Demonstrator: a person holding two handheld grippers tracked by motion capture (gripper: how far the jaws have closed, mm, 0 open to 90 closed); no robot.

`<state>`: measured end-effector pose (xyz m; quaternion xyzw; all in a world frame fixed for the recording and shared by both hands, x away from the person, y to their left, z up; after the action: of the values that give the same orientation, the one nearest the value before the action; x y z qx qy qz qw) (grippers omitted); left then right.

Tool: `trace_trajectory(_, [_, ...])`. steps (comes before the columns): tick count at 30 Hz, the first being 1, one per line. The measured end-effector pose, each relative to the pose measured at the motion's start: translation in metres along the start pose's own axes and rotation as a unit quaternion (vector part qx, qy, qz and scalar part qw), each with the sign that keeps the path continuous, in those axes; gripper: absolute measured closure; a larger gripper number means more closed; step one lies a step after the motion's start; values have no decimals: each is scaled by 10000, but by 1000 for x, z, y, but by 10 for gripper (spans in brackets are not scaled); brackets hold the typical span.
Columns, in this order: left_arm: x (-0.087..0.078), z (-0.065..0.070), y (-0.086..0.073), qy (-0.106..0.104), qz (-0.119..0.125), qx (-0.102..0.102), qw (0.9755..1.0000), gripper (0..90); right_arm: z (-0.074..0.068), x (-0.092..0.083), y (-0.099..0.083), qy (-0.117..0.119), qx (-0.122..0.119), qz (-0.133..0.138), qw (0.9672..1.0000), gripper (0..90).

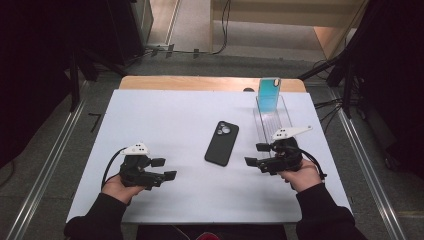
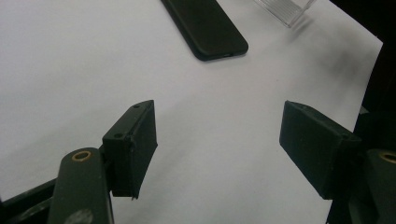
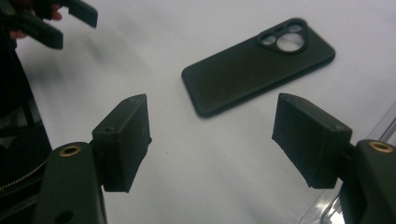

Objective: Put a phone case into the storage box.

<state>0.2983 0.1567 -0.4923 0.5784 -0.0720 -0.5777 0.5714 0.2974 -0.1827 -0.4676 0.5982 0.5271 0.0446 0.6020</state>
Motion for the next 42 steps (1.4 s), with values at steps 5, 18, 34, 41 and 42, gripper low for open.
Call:
trace_trajectory(5, [0, 0, 1, -17, 9, -14, 10000, 282, -3, 3, -13, 189, 16, -153, 9997, 255])
trace_trajectory(18, [0, 3, 3, -53, 50, -16, 10000, 282, -14, 8, -34, 482, -169, -274, 9983, 246])
trace_trajectory(34, [9, 10, 21, -18, 83, 18, 10000, 280, -9, 8, -40, 507, -105, -330, 9981, 237])
trace_trajectory(41, [16, 10, 38, -186, 126, -28, 9997, 214, -9, 9, -40, 518, -91, -341, 9980, 237])
trace_trajectory(42, [18, 10, 41, -162, 135, 7, 9998, 198, -9, 9, -40, 516, -101, -350, 9980, 237])
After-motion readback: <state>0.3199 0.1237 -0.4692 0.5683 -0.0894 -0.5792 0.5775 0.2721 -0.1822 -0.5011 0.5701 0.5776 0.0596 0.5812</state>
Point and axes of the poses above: each handheld gripper's, and its own axes: x roughly forward along the jaws, y roughly out of its top, z roughly to its right, the point moved 6 cm from there along x, roughly forward along the jaws, and after that the axes turned 4 degrees about z, right-handed, at the moved point
